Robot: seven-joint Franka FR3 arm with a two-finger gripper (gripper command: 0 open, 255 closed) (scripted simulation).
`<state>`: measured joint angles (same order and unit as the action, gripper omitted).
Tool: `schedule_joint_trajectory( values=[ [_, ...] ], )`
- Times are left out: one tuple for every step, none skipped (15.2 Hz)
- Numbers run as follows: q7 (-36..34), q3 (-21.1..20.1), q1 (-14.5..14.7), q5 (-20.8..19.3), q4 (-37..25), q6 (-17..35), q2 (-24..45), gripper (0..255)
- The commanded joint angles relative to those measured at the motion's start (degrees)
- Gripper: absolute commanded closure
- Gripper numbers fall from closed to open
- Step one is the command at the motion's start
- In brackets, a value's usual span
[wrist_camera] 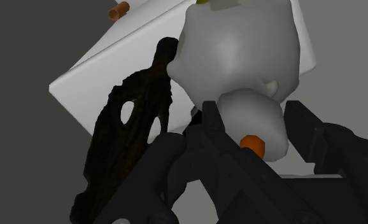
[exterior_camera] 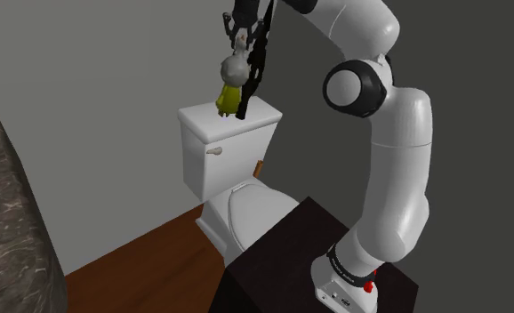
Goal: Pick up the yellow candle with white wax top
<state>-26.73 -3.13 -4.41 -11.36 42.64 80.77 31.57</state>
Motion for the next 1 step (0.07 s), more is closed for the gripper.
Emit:
schedule_joint_trajectory(
  values=[
    [0.1, 0.0, 0.2, -0.1, -2.1, -1.1, 0.9, 255]
  ],
)
